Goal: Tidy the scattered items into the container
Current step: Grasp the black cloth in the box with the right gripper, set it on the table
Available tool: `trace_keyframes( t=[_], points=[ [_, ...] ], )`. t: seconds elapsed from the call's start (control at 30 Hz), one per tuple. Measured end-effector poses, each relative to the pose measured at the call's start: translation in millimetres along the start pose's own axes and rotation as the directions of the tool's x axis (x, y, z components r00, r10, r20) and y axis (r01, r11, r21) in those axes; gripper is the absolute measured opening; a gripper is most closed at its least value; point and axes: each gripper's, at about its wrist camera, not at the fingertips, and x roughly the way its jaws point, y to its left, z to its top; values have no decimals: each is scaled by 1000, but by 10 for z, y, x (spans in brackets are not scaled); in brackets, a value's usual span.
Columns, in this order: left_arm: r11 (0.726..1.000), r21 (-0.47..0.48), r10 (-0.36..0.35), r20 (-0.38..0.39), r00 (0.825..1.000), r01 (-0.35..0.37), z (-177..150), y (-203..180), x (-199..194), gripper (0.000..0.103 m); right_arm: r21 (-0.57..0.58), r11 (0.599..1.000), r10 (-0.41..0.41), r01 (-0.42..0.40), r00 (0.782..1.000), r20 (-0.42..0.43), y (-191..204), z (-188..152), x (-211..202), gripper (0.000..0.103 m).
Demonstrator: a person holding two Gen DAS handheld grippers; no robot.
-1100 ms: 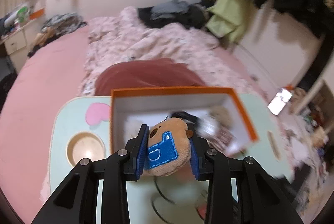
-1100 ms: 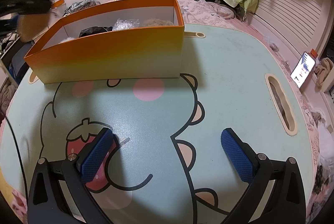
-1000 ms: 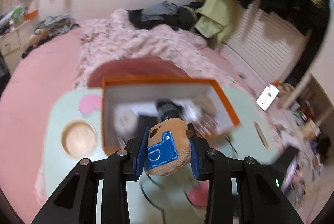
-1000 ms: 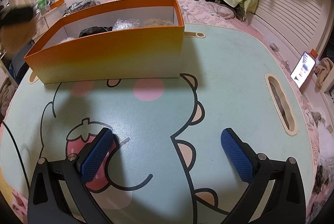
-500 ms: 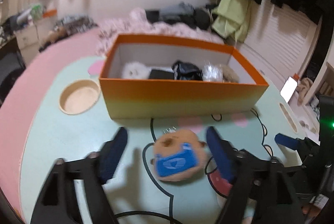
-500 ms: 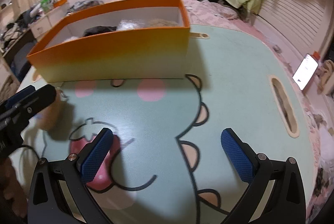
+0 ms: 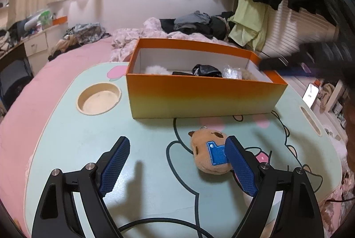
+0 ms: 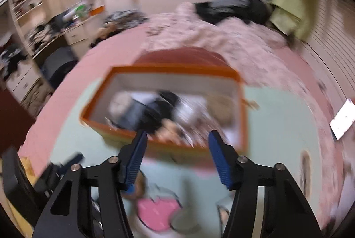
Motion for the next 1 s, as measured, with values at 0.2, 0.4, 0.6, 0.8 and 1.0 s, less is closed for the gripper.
trace_keyframes(
  t=[0.2,0.4,0.6,0.8,1.0],
  points=[
    [1000,-2,-4,4,1000,4,-33,19,8,87,67,998,24,-14,989,-144,163,255,678,47],
    [1000,4,0,-11,1000,0,-31,-2,46,87,53,998,43,-35,986,-164,174,281,863,17],
    [1000,4,1,-9,1000,-1,-45,-17,42,87,67,988,143,-139,987,-67,134,403,539,12],
    [1000,-22,-5,-7,1000,5,-40,31,33,87,77,954,284,-291,954,90,21,276,-185,12],
    [999,-33,-7,-11,1000,7,-15,33,57,87,51,953,296,-300,953,68,-144,-272,-328,12]
  ],
)
